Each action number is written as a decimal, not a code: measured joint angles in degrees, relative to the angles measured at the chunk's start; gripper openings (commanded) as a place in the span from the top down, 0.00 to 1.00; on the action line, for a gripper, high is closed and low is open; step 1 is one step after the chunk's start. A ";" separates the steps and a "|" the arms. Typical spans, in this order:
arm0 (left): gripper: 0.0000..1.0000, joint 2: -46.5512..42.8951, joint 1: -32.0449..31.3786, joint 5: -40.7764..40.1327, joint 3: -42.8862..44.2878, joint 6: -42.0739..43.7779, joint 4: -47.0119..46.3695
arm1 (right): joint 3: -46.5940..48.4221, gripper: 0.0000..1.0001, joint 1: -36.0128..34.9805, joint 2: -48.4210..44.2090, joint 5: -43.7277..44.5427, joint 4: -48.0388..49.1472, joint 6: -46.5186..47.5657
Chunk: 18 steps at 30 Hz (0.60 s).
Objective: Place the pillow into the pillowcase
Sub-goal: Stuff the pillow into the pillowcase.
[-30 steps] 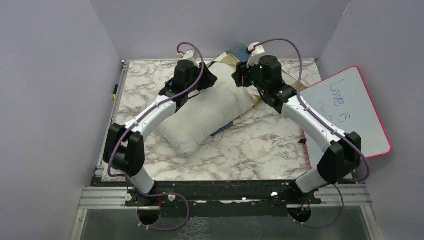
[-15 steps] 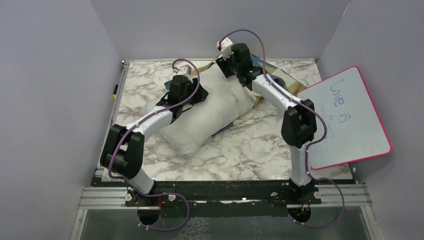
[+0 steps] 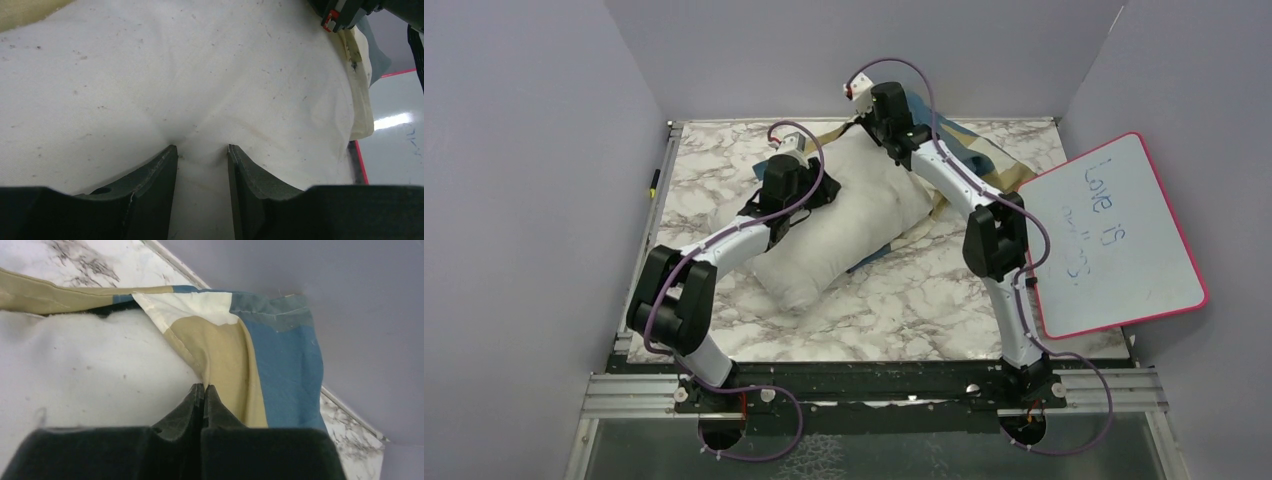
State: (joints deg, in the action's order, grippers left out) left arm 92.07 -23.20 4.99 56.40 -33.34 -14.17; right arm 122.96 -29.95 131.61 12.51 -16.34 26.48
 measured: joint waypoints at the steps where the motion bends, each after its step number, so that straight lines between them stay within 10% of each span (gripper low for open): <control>1: 0.56 0.15 0.00 0.00 -0.02 -0.07 -0.35 | 1.36 1.00 -0.11 0.83 -0.07 -0.74 -0.46; 18: 0.59 6.32 0.11 -0.11 2.10 -3.06 -4.76 | -13.62 1.00 -1.60 -5.84 -27.36 13.38 -39.87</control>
State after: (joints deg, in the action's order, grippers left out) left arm 98.39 -23.09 4.89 58.50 -36.40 -18.94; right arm 109.34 -31.55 125.78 -14.85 -2.96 -13.39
